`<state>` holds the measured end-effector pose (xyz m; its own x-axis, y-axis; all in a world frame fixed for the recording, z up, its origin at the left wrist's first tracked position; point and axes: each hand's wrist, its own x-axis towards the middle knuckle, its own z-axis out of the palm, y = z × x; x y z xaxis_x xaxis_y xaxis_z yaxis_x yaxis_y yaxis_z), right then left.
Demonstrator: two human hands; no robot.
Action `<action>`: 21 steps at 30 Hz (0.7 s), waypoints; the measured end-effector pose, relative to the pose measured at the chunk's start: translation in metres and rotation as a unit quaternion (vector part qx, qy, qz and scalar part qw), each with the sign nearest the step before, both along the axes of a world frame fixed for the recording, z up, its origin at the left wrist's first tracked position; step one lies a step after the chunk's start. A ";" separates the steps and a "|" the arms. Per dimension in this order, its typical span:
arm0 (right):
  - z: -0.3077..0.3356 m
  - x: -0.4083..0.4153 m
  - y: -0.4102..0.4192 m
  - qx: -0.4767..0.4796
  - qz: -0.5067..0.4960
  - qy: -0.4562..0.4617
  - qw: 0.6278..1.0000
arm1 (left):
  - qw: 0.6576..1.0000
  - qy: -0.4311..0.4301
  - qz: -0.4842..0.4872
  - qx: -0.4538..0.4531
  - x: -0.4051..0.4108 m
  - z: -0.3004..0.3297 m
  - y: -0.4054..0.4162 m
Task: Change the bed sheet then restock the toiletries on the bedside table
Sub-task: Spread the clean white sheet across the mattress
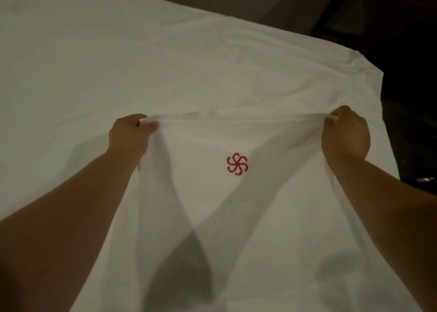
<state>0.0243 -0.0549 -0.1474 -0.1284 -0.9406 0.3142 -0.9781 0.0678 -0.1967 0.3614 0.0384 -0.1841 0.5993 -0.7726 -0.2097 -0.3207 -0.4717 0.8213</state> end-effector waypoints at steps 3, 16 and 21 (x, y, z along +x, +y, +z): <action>-0.008 0.011 -0.034 0.008 0.013 -0.010 1.000 | 0.999 0.035 0.015 0.008 0.008 -0.019 -0.022; -0.056 0.016 -0.095 0.178 0.054 -0.202 0.962 | 0.978 -0.011 -0.201 0.061 -0.003 -0.016 -0.040; -0.050 0.014 -0.096 0.177 0.064 -0.218 0.958 | 0.993 0.101 -0.054 -0.029 0.029 -0.011 -0.032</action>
<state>0.0383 -0.1513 -0.1970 -0.0514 -0.9952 -0.0838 -0.8133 0.0904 -0.5748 0.3906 0.0060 -0.1947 0.4623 -0.8448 -0.2695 -0.1936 -0.3928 0.8990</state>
